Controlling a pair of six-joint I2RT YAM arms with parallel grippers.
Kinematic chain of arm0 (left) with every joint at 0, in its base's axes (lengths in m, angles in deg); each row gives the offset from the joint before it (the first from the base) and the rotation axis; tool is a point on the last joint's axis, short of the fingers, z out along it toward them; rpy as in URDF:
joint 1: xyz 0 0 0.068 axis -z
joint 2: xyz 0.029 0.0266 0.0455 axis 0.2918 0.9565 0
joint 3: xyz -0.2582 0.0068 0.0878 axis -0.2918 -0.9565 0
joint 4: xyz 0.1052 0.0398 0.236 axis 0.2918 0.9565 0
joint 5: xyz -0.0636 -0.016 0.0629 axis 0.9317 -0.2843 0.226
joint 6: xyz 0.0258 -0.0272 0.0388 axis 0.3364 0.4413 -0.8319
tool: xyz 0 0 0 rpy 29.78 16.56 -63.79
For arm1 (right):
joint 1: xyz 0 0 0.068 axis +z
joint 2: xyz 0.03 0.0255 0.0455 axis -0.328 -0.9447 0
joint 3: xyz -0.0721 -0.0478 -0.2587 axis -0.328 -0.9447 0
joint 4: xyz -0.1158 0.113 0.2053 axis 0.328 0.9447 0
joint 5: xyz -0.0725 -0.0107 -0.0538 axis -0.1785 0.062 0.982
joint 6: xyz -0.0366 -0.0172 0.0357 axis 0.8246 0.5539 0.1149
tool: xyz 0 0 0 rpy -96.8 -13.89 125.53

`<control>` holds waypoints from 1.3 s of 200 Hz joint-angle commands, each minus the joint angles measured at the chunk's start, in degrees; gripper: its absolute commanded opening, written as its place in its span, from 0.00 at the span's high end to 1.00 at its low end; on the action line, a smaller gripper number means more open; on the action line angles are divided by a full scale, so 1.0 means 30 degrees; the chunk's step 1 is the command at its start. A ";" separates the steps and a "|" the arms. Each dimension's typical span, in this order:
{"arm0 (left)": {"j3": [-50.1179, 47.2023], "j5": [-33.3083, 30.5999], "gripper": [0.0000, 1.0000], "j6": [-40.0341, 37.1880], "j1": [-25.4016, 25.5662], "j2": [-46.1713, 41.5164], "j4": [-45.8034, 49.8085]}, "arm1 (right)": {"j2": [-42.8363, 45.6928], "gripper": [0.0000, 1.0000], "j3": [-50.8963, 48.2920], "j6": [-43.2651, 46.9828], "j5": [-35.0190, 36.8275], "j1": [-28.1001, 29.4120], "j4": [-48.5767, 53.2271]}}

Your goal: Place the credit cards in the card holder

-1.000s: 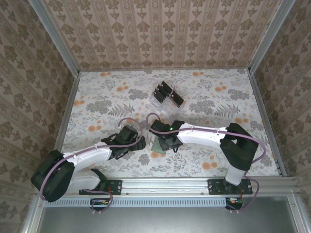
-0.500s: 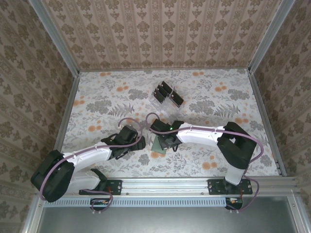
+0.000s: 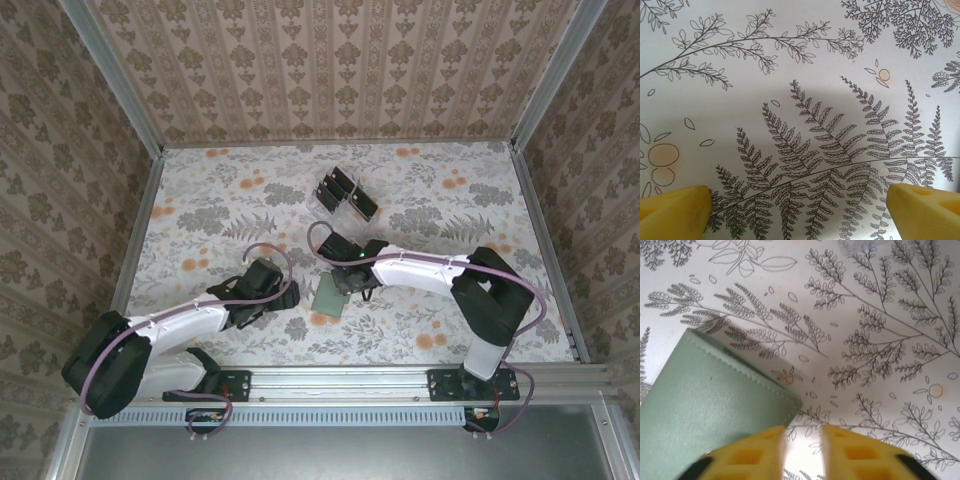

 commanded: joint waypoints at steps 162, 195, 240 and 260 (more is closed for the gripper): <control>-0.0402 0.2033 0.00 0.0528 0.0138 0.0416 -0.0385 | -0.1137 0.79 -0.0837 0.1067 0.0235 0.0438 -0.1493; -0.0491 0.2088 0.00 0.0587 0.0136 0.0474 -0.0621 | -0.1404 0.80 -0.0118 0.2158 0.0287 -0.0253 -0.1312; 0.0347 0.2178 0.00 -0.0074 0.0107 0.0716 -0.0482 | 0.0215 0.65 0.0164 0.2110 -0.0732 -0.0363 -0.0535; 0.1124 0.2366 0.00 -0.0548 0.0003 0.1052 -0.0252 | 0.1555 0.62 0.0056 0.1484 -0.1290 -0.0355 -0.0271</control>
